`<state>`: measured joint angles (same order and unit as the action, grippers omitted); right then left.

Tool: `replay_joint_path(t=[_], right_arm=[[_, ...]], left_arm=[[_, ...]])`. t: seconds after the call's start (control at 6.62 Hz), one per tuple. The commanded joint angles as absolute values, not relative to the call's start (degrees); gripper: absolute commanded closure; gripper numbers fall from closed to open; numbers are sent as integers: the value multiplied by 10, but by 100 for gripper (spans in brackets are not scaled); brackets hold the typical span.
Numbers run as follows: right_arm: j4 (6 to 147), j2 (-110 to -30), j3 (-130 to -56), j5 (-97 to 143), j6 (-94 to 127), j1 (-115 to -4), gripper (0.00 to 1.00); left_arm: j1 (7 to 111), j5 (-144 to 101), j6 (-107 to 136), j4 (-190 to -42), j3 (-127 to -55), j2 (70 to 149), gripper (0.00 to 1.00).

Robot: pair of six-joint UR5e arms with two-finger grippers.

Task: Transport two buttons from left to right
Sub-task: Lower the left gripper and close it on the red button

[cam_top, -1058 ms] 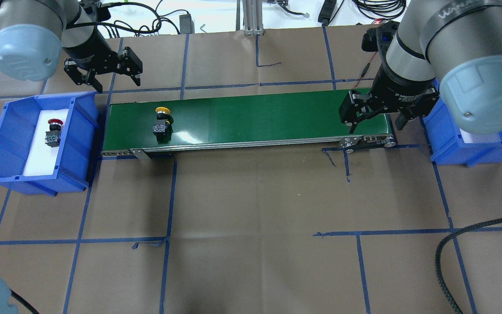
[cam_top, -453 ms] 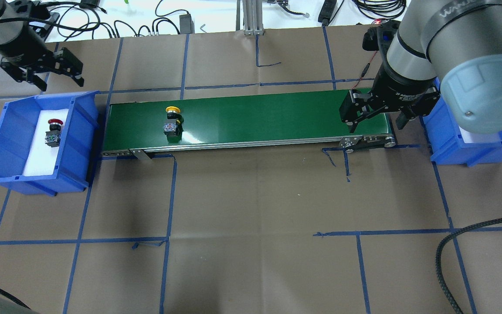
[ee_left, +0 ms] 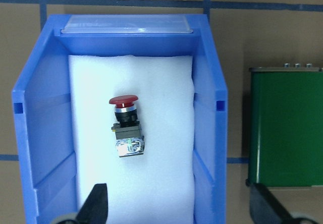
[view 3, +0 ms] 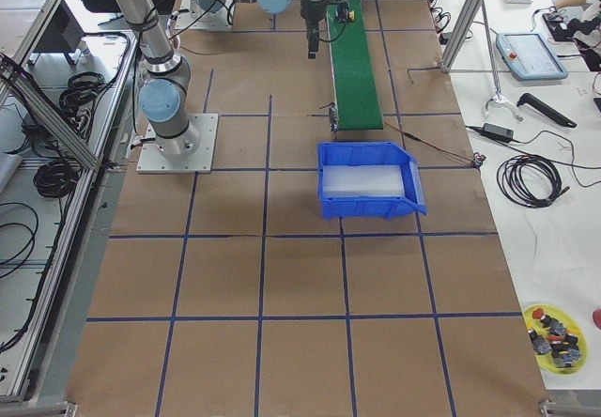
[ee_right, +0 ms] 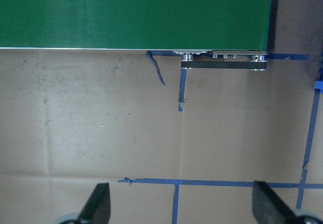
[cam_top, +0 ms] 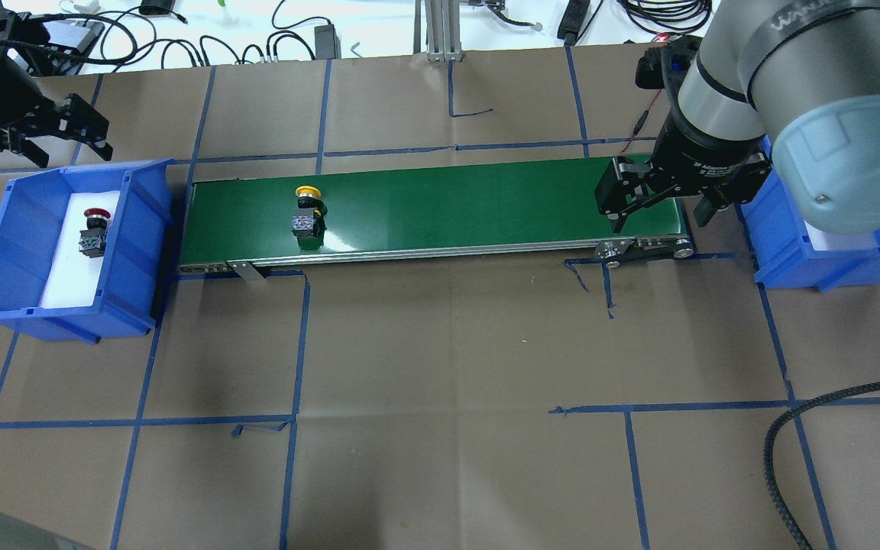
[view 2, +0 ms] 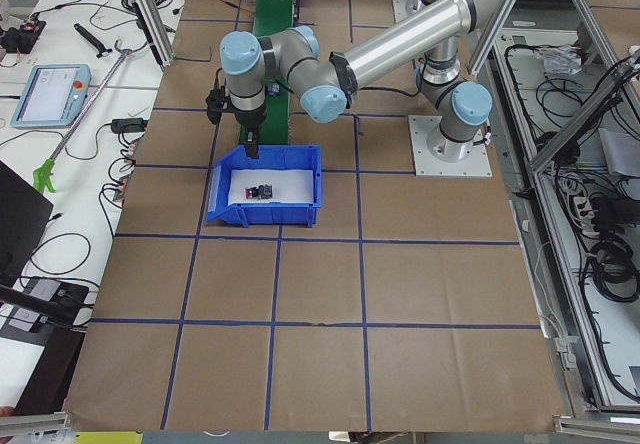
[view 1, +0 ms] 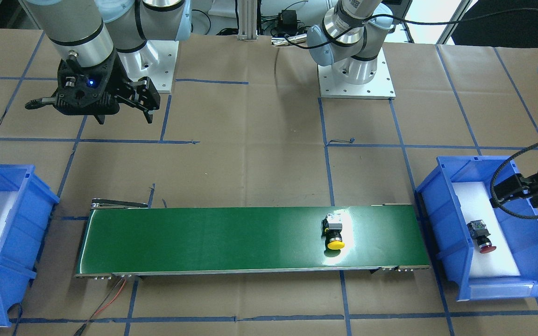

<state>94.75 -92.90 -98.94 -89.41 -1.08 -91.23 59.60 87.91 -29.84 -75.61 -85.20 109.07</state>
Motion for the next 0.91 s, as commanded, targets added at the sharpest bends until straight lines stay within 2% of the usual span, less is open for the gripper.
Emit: replay_joint_path(t=[0.0,0.45,0.76], right_arm=[[947,-929,-990,-895,-11,-912,0],[947,-929,-991,-895,-12,-911,0],[947,-929,-991,-895,-11,-911,0]], left_arm=[[571,878,-323,-730,-854,1132,1],[569,877,-338,-673,-873,1167,1],[572,877,-337,-589,-931,1166,1]])
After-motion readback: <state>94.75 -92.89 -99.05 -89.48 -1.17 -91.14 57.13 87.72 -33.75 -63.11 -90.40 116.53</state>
